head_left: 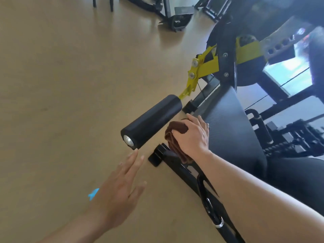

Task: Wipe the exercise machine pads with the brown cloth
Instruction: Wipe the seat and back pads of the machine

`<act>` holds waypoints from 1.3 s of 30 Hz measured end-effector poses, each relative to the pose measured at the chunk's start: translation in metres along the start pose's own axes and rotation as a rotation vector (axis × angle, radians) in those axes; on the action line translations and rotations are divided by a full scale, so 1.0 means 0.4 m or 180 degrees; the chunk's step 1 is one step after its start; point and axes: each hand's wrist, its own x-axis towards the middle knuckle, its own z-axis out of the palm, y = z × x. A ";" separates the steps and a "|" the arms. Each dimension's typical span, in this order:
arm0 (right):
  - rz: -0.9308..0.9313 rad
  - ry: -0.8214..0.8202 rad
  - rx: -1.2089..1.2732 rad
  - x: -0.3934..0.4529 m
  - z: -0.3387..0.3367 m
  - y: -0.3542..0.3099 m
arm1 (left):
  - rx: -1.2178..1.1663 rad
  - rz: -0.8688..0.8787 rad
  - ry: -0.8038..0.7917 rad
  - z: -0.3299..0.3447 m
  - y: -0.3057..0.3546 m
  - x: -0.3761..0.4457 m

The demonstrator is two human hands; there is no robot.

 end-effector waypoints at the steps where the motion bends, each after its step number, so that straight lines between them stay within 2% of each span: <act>1: 0.0023 0.0026 0.0011 0.002 0.002 -0.002 | 0.0015 0.0014 -0.0110 -0.020 -0.005 0.017; 4: 0.0034 0.0026 0.0016 0.014 0.011 0.003 | -0.0301 -0.0002 -0.0312 -0.062 0.011 0.104; 9: 0.0183 -0.0101 -0.0017 0.086 0.003 0.031 | -0.1021 -0.0102 -0.0732 -0.075 0.131 0.277; 13: 0.0443 0.0160 -0.0034 0.172 -0.001 0.064 | -0.1053 -0.0069 -0.1134 -0.060 0.168 0.401; 22: 0.0890 0.0619 -0.0071 0.361 -0.021 0.152 | -0.1329 -0.0111 -0.1267 -0.003 0.200 0.608; 25: 0.1258 0.1025 0.0139 0.417 -0.027 0.174 | -0.1256 -0.0026 -0.1361 -0.008 0.178 0.635; 29: 0.2006 0.1939 0.0690 0.469 -0.042 0.196 | -0.1196 -0.0137 -0.1548 -0.021 0.118 0.656; 31: 0.2272 0.2142 0.0859 0.477 -0.043 0.206 | -0.1105 -0.0122 -0.1620 -0.022 0.086 0.659; 33: 0.2257 0.1877 0.0852 0.463 -0.042 0.211 | -0.1108 -0.0180 -0.1690 -0.023 0.063 0.660; 37: 0.1998 0.0657 0.0464 0.370 -0.050 0.170 | -0.1206 -0.0231 -0.1853 -0.032 0.047 0.659; 39: 0.1910 0.0452 0.0480 0.297 -0.044 0.110 | -0.1197 -0.0135 -0.1939 -0.045 0.047 0.654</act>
